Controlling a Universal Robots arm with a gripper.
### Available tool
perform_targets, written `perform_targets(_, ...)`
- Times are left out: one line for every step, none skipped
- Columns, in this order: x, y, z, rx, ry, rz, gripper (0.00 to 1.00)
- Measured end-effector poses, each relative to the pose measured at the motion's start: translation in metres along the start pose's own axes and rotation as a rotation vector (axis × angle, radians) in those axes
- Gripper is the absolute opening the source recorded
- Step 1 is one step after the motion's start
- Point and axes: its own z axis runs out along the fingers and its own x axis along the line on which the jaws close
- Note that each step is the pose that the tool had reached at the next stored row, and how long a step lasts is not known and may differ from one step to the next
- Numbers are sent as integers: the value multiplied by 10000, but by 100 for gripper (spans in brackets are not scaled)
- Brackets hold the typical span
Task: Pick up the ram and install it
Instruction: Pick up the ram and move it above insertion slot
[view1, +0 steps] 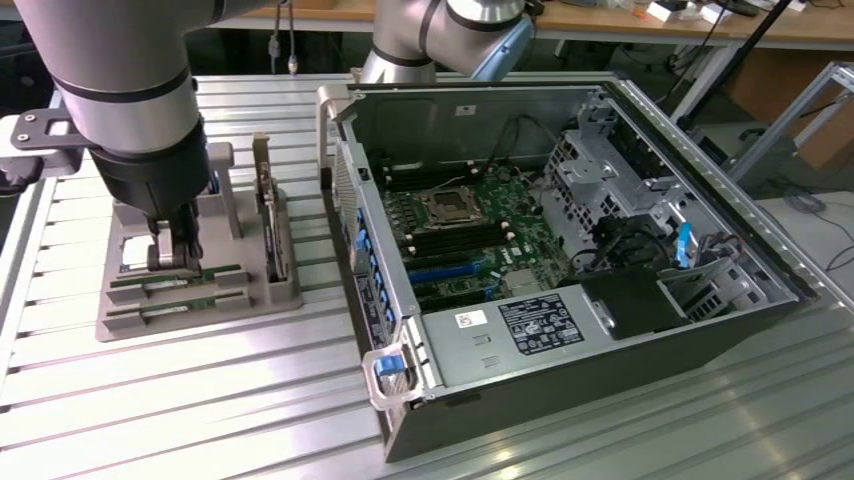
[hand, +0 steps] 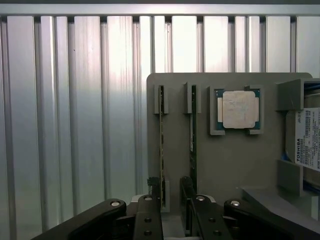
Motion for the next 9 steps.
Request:
perform_targets(0, 0, 3, 1, -1, 0, 30)
perform_targets(0, 0, 4, 1, 0, 0, 30)
perform_targets(0, 0, 6, 2, -1, 0, 30)
perform_targets(0, 0, 9, 2, -1, 0, 30)
perform_targets(0, -1, 12, 2, -1, -2, 30)
perform_targets(0, -1, 15, 1, -1, -3, 30)
perform_targets(0, -1, 16, 2, 1, -4, 30)
perform_targets(0, -1, 18, 1, 1, -5, 30)
perform_targets(0, -1, 20, 1, 1, -6, 30)
